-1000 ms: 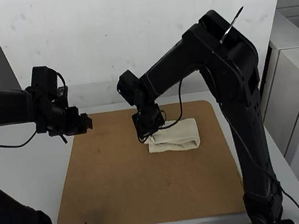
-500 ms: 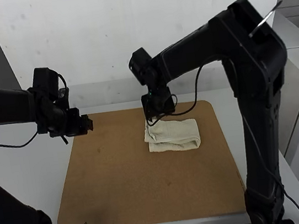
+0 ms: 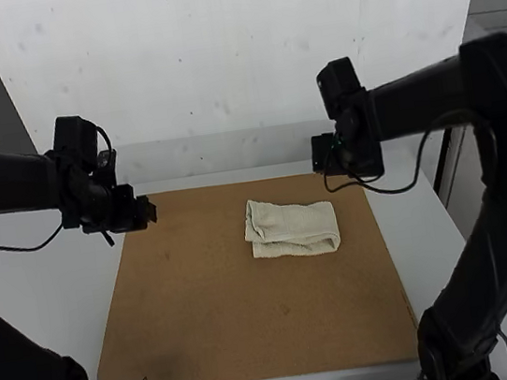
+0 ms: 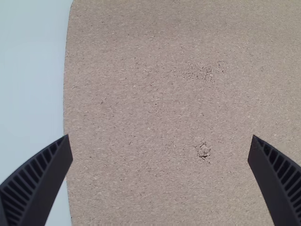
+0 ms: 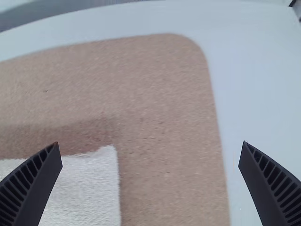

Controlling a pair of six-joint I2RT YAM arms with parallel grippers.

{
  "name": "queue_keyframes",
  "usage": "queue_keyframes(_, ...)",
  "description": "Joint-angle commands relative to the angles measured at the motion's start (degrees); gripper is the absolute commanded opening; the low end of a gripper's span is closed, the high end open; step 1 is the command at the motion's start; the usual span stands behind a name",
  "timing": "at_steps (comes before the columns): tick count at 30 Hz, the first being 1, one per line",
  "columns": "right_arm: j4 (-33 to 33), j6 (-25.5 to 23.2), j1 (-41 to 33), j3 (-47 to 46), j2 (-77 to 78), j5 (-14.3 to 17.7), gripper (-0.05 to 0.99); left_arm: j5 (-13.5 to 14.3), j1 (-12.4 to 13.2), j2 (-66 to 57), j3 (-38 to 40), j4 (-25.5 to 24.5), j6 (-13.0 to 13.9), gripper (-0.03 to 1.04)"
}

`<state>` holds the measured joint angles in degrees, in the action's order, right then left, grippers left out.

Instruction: Fold the towel.

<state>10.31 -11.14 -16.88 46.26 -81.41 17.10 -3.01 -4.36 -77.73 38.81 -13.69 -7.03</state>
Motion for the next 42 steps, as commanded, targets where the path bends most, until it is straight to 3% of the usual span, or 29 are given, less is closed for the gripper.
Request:
queue_keyframes(1, -3.1, 4.1, 5.6, -4.9, 8.7, -3.7, 0.96, -0.4, 0.9, 3.9, -1.5, 0.9, 1.5, 0.96)
queue_keyframes(24, -3.8, 6.9, 14.6, -27.4, 65.5, -3.4, 0.96, -0.5, 0.4, 14.3, -4.6, 1.4, 1.5, 0.96)
queue_keyframes(38, -2.1, 9.3, 14.8, -31.9, 79.7, -3.0, 0.96, -0.2, -1.4, 31.2, -9.2, 1.7, 1.3, 0.96)
queue_keyframes(42, -2.2, 10.3, 15.0, -32.9, 81.6, -2.8, 0.96, 1.2, -1.5, 38.4, -11.9, 1.7, 1.4, 0.96)
